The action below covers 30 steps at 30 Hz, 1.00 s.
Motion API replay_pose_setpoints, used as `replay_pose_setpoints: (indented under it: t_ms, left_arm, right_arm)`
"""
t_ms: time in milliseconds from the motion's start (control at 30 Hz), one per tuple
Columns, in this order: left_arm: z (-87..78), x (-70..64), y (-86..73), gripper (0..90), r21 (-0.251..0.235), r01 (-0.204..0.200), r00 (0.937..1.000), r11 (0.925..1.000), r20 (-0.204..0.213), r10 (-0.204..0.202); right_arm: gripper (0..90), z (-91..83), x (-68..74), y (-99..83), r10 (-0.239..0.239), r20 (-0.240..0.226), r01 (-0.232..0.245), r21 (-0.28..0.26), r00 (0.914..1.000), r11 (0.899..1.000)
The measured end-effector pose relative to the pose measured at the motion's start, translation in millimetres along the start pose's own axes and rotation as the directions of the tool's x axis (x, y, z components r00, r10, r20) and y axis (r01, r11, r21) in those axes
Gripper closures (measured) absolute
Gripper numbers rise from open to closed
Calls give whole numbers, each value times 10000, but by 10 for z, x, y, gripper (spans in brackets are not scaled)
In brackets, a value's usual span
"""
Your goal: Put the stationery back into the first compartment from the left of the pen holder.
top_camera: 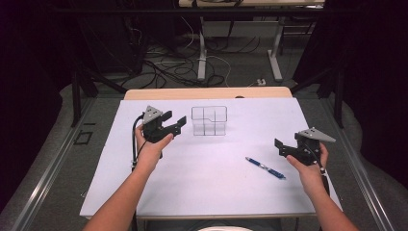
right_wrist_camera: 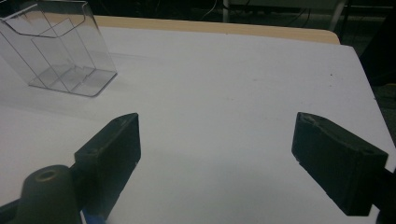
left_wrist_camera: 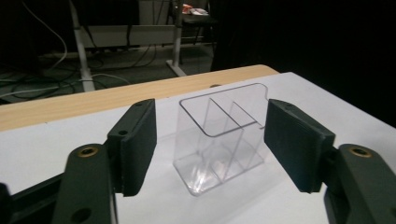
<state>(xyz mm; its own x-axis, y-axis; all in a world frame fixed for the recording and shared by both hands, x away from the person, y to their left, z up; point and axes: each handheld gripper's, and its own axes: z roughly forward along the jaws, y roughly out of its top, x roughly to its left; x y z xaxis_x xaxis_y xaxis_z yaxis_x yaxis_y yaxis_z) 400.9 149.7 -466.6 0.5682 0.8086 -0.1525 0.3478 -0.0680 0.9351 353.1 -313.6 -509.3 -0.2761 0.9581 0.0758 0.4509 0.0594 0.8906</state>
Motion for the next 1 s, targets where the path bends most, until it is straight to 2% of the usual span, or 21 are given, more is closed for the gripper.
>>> replay_pose_setpoints:
  t_ms: [133,200,267,367,467,500,567,600,633,700,767,867,1000]
  left_arm:
    - [-96,-12,-45,232,4,117,9997,9999,205,-117]
    - [-144,-13,-67,156,-36,46,9999,10000,142,-45]
    - [-201,-8,-88,146,-187,-6,10000,9998,-29,6]
    - [-266,1,-124,84,-188,-21,9999,9998,-159,18]
    - [-337,8,-176,45,-189,77,9999,9998,-127,-79]
    - [-360,12,-194,36,-213,23,9999,9998,-126,-25]
    - [-405,13,-234,29,-184,-51,9997,9998,-250,47]
    - [-426,15,-255,29,-175,-77,9995,9998,-307,71]
    - [-446,23,-274,29,-146,-105,9994,9998,-330,100]
    - [-491,39,-306,29,-127,-6,9993,9999,-381,1]
    - [-542,60,-332,29,-196,269,9993,9994,-270,-274]
    - [-609,76,-370,29,-336,351,9993,9988,-127,-355]
    - [-661,92,-422,29,-417,199,9998,9989,105,-195]
  right_arm:
    - [152,-2,19,13,-77,-94,77,-29,9999,10000]
    - [152,-10,57,21,-112,-117,111,-40,9999,9999]
    - [152,-12,59,25,-229,-177,228,-69,9996,9997]
    - [152,-13,94,36,-267,-249,265,-51,9993,9996]
    - [152,1,112,40,-381,-349,378,-103,9987,9992]
    - [151,2,125,41,-392,-301,390,-98,9988,9992]
    - [151,5,146,41,-413,-485,411,-55,9980,9991]
    - [151,7,155,44,-518,-414,515,-89,9978,9986]
    - [151,6,163,47,-621,-536,618,-82,9966,9981]
    - [150,1,189,53,-724,-618,721,-71,9955,9974]
    - [148,5,212,57,-852,-711,851,-40,9938,9964]
    - [145,7,252,67,-1126,-848,1133,31,9900,9936]
    - [127,20,304,89,-1496,-954,1519,176,9841,9882]
